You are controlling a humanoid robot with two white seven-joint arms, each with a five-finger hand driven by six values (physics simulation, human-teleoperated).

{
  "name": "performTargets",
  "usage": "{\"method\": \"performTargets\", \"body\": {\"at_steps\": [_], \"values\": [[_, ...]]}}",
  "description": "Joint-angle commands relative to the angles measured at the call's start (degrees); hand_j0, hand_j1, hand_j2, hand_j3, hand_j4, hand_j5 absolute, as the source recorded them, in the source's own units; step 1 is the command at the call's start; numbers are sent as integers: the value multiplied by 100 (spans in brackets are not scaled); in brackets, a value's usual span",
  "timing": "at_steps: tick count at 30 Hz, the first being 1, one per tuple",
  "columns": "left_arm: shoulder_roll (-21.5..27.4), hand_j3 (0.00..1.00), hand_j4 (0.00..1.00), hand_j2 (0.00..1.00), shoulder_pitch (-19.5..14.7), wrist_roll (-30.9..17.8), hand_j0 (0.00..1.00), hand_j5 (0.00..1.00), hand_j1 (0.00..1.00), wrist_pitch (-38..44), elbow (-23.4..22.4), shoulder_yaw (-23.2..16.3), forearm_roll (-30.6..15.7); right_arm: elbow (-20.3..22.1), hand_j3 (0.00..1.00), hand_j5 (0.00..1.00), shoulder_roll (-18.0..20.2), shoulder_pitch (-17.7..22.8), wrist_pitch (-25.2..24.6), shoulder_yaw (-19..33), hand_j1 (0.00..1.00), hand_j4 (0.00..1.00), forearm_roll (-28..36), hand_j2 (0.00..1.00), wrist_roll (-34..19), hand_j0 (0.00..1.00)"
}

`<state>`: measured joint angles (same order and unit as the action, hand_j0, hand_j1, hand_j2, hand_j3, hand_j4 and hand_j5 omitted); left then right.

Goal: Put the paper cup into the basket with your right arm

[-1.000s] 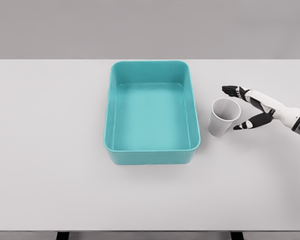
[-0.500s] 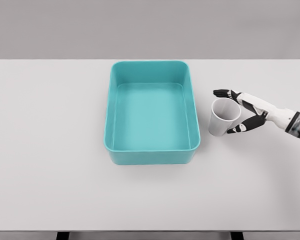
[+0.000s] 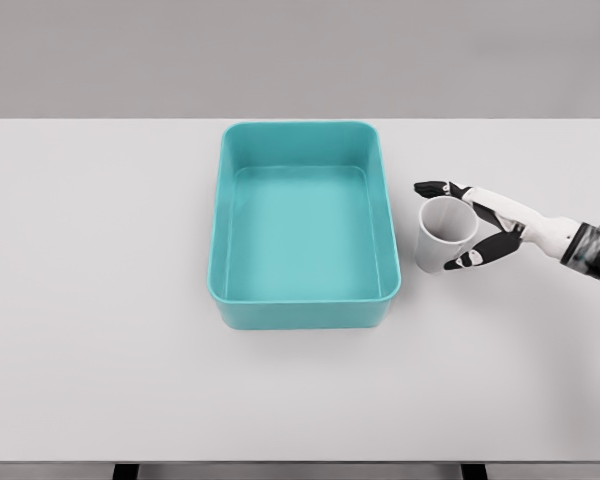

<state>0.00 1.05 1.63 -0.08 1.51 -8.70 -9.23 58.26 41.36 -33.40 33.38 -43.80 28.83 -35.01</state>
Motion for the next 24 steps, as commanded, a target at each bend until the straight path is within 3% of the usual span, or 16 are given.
{"method": "performTargets", "body": {"at_steps": [1, 4, 8, 21, 24], "values": [[0, 100, 100, 100, 0, -5, 100, 100, 100, -1, -1, 0, 0, 27, 96, 96, 12, 0, -33, 12, 96, 96, 44, 96, 1, 96], [0, 100, 100, 100, 0, -5, 100, 100, 100, -1, -1, 0, 0, 27, 75, 75, 12, 0, -42, 73, 75, 75, 53, 75, 1, 75], [0, 100, 100, 100, 0, -5, 100, 100, 100, -1, -1, 0, 0, 18, 63, 63, 12, 0, -42, 117, 63, 63, 53, 63, 1, 63], [0, 100, 100, 100, 0, -5, 100, 100, 100, -1, -1, 0, 0, 150, 63, 63, -58, 0, 20, 1092, 63, 63, 53, 63, 1, 63], [0, 100, 100, 100, 0, 4, 100, 100, 100, -1, -1, 0, 0, 484, 64, 64, -76, 0, 37, 1250, 64, 64, 35, 64, 1, 64]]}}
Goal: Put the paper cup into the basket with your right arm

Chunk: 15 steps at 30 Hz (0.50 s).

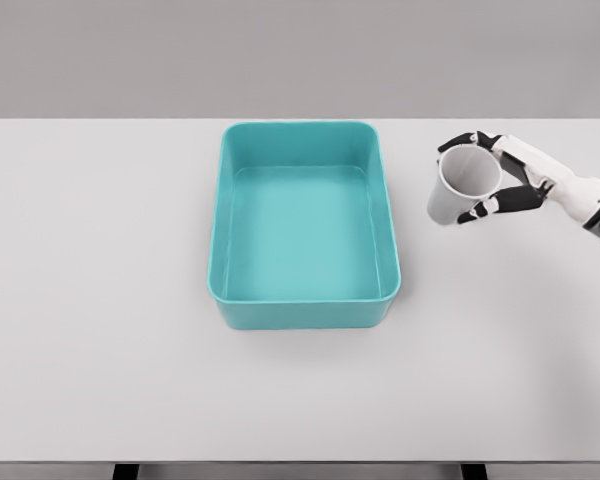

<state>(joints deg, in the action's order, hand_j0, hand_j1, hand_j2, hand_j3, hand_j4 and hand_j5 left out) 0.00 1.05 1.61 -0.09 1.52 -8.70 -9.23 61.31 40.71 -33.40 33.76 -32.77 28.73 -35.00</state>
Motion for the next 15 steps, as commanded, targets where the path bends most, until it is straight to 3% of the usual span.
{"method": "performTargets", "body": {"at_steps": [1, 7, 15], "values": [[0, 100, 100, 100, 0, -3, 100, 100, 100, 0, -2, 0, 0, 233, 63, 63, -11, 0, -10, 218, 63, 63, 36, 63, 0, 63], [0, 100, 100, 100, 0, -3, 100, 100, 100, 0, -3, 0, 0, 786, 64, 64, -98, -9, 8, 411, 64, 64, -17, 64, 0, 64], [0, 100, 100, 100, 0, 6, 100, 100, 100, 0, -3, 0, 0, 1270, 63, 63, -476, -53, -80, 403, 63, 63, -860, 63, 0, 63]]}}
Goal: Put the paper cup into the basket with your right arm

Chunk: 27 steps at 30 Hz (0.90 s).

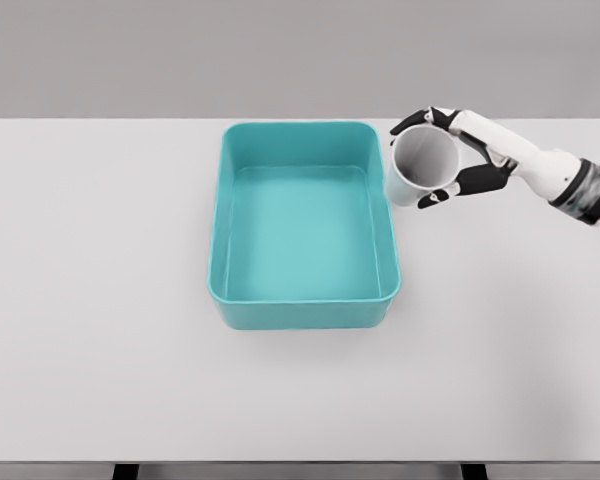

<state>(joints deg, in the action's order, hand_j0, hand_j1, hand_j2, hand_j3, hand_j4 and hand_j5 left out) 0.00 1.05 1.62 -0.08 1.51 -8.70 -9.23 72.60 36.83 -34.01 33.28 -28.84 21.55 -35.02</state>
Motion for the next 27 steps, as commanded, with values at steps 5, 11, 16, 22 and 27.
{"method": "performTargets", "body": {"at_steps": [5, 11, 16, 22, 27], "values": [[0, 100, 100, 100, 0, -4, 100, 100, 100, -1, -1, 0, 0, 439, 63, 63, -326, -9, -32, 10, 63, 63, -520, 63, 2, 63], [0, 100, 100, 100, 0, 5, 100, 100, 100, -1, -1, 0, 0, 633, 63, 63, -625, -26, -120, 10, 63, 63, -1091, 63, 2, 63], [0, 100, 100, 100, 0, -4, 100, 100, 100, -1, -1, 0, 0, 615, 63, 63, -994, -97, -375, 1, 63, 63, -1785, 63, 2, 63], [0, 100, 100, 100, 0, -4, 100, 100, 100, -1, -1, 0, 0, 615, 63, 63, -1328, -114, -771, 1, 63, 63, -2937, 63, 2, 63], [0, 100, 100, 100, 0, -4, 100, 100, 100, -1, -1, 0, 0, 624, 63, 63, -1591, -220, -1184, -78, 63, 63, -3851, 63, 2, 63]]}}
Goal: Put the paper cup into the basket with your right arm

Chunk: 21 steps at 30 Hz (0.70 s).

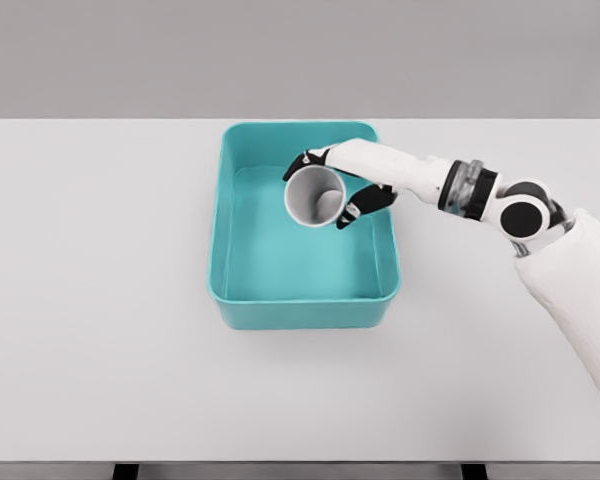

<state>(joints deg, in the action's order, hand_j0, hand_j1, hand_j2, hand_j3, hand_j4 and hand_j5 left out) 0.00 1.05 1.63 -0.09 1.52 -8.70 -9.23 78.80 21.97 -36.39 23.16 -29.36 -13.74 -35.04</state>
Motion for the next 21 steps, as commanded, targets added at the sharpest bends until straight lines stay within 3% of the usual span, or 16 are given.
{"method": "performTargets", "body": {"at_steps": [1, 6, 10, 11, 12, 21], "values": [[0, 100, 100, 100, 0, 4, 100, 100, 100, 0, 6, 0, 0, 4, 63, 63, -166, 0, -285, -44, 63, 63, -532, 63, 4, 63], [0, 100, 100, 100, 0, -4, 100, 100, 100, 0, -3, 0, 0, 13, 64, 64, -632, -9, -707, -219, 64, 64, -1833, 64, 4, 64], [0, 100, 100, 100, 0, 4, 100, 100, 100, 0, -3, 0, 0, 373, 68, 68, -641, -53, -856, -272, 68, 68, -2194, 68, 4, 68], [0, 100, 100, 100, 0, -4, 100, 100, 100, 9, -3, 0, 0, 470, 78, 78, -641, -53, -944, -281, 78, 78, -2352, 78, 4, 78], [0, 100, 100, 100, 0, 4, 100, 100, 100, 0, -3, 0, 0, 496, 100, 100, -650, -53, -944, -272, 100, 100, -2466, 100, 4, 100], [0, 100, 100, 100, 0, -4, 100, 100, 100, 0, 6, 0, 0, 566, 100, 100, -632, -53, -936, -219, 100, 100, -2414, 100, 4, 100]]}}
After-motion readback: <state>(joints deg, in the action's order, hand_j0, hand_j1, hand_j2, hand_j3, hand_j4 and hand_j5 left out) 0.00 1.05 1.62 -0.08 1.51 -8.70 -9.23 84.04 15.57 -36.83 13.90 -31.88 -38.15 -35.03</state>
